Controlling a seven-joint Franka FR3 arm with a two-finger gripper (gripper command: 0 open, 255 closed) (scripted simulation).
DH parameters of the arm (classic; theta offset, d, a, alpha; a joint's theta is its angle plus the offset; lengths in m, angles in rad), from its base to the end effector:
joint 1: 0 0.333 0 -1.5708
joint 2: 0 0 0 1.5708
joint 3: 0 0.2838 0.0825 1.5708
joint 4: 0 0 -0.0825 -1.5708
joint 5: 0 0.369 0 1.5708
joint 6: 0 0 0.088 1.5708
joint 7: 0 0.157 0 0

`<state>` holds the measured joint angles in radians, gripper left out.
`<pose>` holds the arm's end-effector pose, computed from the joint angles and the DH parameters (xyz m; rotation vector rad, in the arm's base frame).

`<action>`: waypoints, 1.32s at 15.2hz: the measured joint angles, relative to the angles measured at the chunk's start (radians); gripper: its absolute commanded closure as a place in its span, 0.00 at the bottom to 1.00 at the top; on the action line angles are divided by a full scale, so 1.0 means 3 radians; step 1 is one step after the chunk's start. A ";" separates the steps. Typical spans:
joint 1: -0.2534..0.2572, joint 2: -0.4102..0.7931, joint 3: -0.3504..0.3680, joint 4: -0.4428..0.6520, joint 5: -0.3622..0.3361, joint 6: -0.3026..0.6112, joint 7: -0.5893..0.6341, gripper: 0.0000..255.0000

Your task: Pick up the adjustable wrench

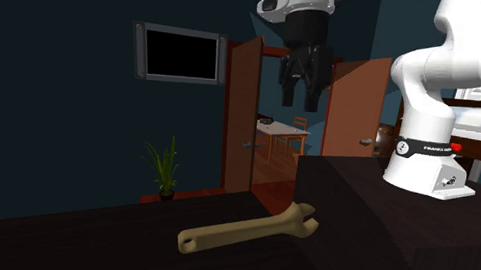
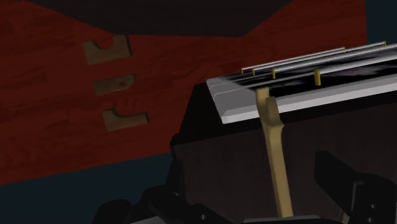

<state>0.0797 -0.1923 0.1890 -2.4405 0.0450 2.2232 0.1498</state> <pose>0.4337 0.1199 0.2996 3.1321 0.1366 -0.0425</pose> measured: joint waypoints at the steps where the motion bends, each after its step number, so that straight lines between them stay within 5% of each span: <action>1: 0.0004 0.0147 0.0019 0.0065 -0.0031 0.0080 0.0013 0.00; 14: 0.0265 0.1872 0.0105 0.0924 -0.0609 0.0863 0.0348 0.00; 20: 0.0330 0.2172 0.0054 0.1056 -0.0713 0.1020 0.0404 0.00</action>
<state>0.1787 0.4594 0.2052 -2.1237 -0.1689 2.5290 0.2711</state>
